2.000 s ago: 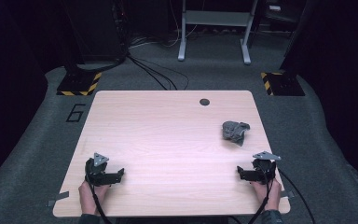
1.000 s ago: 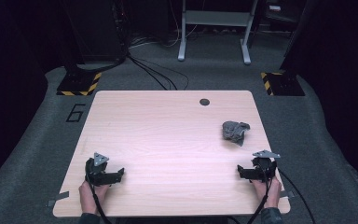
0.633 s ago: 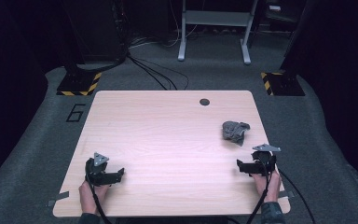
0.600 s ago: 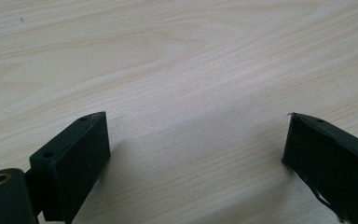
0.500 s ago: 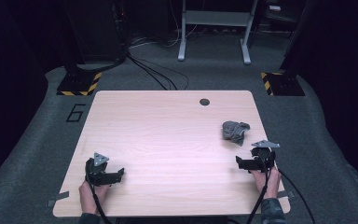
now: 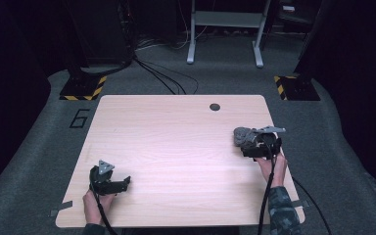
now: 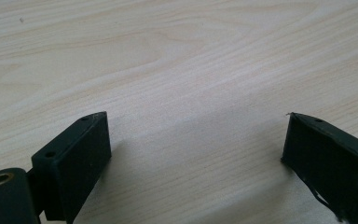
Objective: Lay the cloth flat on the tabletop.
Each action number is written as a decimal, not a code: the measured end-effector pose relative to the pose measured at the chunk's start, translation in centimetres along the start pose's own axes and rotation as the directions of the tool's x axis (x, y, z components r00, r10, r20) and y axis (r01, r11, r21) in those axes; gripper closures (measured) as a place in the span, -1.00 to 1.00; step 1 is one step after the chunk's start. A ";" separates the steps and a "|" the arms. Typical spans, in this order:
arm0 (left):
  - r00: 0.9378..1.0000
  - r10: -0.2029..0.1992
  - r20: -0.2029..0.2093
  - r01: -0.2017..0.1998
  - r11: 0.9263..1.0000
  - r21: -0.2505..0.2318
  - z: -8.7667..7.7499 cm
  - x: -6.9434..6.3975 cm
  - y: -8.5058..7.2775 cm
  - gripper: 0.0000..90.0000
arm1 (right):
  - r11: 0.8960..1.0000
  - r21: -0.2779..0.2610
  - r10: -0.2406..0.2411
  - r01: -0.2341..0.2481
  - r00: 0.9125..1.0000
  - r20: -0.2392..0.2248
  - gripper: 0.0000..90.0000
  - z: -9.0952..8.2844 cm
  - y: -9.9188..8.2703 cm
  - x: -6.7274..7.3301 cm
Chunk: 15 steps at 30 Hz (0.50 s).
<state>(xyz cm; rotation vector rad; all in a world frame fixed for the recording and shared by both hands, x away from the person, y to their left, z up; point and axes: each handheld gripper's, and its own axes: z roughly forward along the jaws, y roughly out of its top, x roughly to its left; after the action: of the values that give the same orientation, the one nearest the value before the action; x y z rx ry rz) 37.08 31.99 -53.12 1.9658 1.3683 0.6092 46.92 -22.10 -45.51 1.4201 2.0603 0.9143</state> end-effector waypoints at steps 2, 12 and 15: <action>1.000 0.000 0.000 0.000 1.000 -0.001 0.0 0.0 0.0 -0.84 | 1.000 -0.002 -0.001 0.001 1.000 0.009 -1.00 0.2 0.2 0.0; 1.000 -0.001 0.000 0.001 1.000 -0.001 0.0 0.0 0.0 -0.84 | 0.999 0.041 0.021 -0.023 0.999 0.039 -0.95 2.5 2.3 -0.7; 1.000 -0.001 -0.001 0.001 1.000 -0.002 0.0 0.0 0.0 -0.83 | 0.997 0.068 0.023 -0.026 0.999 0.035 -0.92 3.9 2.6 -1.0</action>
<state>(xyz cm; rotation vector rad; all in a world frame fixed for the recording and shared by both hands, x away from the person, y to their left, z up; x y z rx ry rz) 37.07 31.98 -53.13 1.9638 1.3685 0.6103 51.64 -21.42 -46.14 1.4887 2.0712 0.8312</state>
